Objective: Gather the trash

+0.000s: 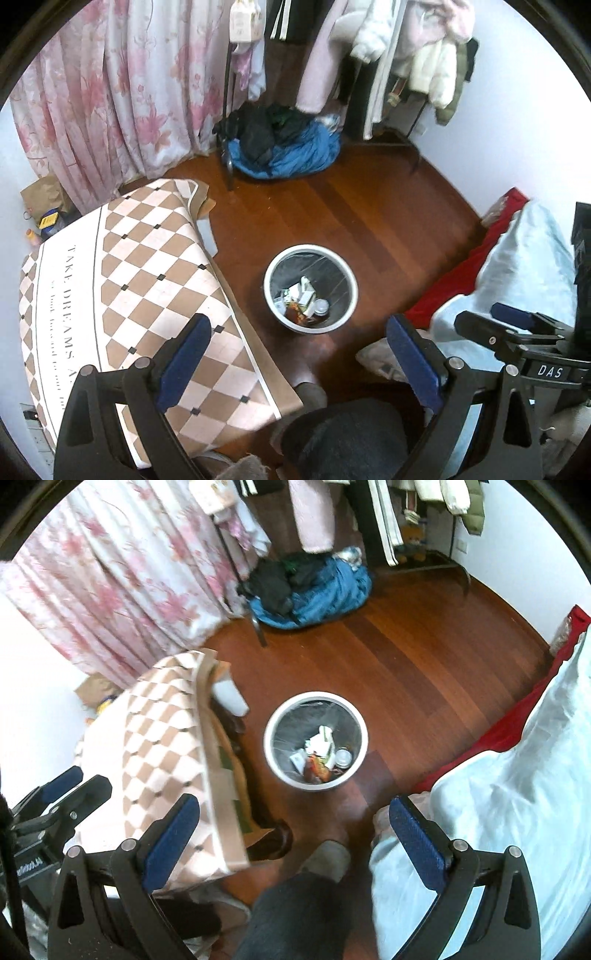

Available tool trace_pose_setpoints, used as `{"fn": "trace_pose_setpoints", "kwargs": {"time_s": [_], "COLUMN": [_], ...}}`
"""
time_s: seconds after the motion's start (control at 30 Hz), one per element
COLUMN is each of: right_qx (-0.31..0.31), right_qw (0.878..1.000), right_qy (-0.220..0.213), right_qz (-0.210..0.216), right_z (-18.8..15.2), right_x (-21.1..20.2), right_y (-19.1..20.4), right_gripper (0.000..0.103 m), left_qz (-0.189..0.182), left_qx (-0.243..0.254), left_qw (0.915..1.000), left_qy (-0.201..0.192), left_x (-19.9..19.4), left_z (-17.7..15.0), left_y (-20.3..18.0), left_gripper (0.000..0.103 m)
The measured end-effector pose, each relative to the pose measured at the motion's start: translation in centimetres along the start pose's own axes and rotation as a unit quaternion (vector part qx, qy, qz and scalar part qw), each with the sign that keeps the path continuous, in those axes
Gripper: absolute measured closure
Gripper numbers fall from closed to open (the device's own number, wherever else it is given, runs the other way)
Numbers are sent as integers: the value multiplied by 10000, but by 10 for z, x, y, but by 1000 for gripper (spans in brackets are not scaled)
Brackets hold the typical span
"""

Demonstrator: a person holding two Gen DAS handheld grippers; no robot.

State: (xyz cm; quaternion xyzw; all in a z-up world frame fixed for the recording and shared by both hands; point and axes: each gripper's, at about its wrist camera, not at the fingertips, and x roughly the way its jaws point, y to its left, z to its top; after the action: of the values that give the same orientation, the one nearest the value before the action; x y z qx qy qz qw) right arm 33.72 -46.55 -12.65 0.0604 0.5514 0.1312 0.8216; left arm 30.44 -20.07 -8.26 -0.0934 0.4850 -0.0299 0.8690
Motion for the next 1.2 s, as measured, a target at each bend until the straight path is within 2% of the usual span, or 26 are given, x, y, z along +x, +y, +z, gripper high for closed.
{"fn": "trace_pose_setpoints", "kwargs": {"time_s": [0.13,0.47,0.7,1.07,1.13,1.2], "right_qx": [-91,-315,-405,-482,-495,-510], "right_qw": [9995,9968,9958,9958,9958,9958], "right_qy": [-154,-332,-361,-351,-347,-350], "right_qz": [246,651,741,699,692,670], "right_z": [-15,-39,-47,-47,-48,-48], "right_x": [-39,-106,-123,-129,-130,-131], "right_y": [12,35,40,41,40,40], "right_gripper": [0,0,0,0,0,0], "left_qz": [-161,-396,-443,-394,-399,-386], "left_qx": [85,117,166,109,99,92], "left_qw": [9997,9985,9980,9981,9982,9982], "left_qy": [-174,-367,-417,-468,-440,-448], "left_x": [-35,-83,-100,-106,-105,-106], "left_z": [-8,-19,-26,-28,-27,-26], "left_y": [-3,-3,-1,-2,-4,-5], "left_gripper": [6,6,6,6,0,0]}}
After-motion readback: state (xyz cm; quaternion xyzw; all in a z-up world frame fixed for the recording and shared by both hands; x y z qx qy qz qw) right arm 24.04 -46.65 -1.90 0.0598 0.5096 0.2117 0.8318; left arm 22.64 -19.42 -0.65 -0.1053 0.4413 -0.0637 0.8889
